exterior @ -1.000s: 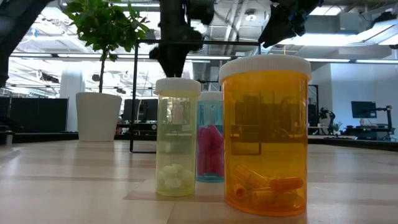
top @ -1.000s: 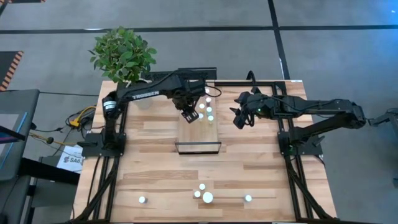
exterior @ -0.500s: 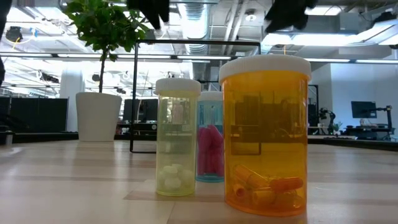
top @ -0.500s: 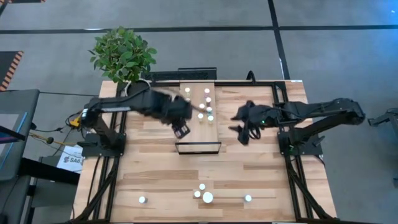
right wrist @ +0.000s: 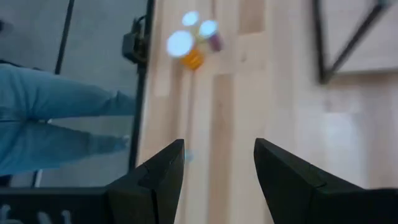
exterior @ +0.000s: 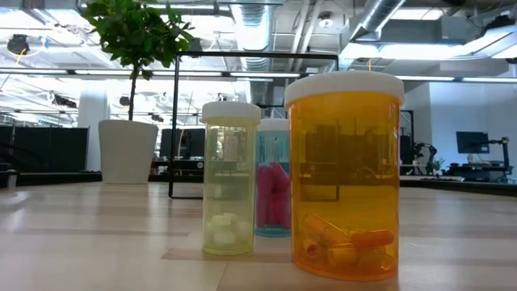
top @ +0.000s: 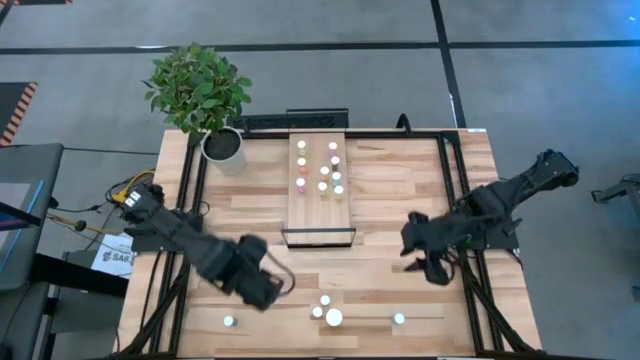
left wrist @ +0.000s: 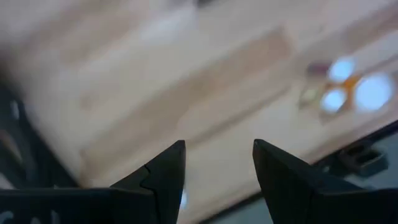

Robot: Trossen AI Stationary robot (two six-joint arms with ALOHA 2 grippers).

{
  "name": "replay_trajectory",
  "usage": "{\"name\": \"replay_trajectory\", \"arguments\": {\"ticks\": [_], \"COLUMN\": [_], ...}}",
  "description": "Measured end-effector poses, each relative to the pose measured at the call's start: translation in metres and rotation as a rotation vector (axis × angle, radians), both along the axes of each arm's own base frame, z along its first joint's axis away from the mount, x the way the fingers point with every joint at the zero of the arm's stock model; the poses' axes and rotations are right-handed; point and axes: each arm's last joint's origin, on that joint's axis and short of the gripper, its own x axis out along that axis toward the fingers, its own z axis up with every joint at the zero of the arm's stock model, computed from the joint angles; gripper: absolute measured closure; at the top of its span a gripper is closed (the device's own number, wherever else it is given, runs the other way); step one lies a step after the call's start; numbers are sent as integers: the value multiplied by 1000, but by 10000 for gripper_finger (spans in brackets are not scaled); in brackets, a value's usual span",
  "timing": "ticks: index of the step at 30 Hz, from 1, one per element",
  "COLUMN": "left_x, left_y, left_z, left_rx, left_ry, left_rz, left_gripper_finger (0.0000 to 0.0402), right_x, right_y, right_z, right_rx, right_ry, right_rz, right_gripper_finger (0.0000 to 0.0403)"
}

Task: Pick and place medicine bottles onto shelf by color
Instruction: Put the left blue pill bottle on the shelf

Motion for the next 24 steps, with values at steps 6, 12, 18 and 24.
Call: {"name": "replay_trajectory", "arguments": {"ticks": [6,12,18,24], "left_x": [-20,-38,-50,-58], "left_y": [-36,-61,-75,-77], "left_z": [-32,-70,-113,-140], "left_rx": [-84,-145,-178,-167], "left_ry": [134,234,241,219], "left_rz": [108,127,98,101], "left_gripper_finger": [228,228,228,228], "right_x": [-4,-4,4,7], "right_y": [27,49,64,64], "right_z": [-3,-10,-14,-13], "right_rx": [66,115,205,218], "right_ry": [19,78,79,54], "right_rz": [37,29,-28,-110], "right_gripper_finger": [186,186,186,186]}}
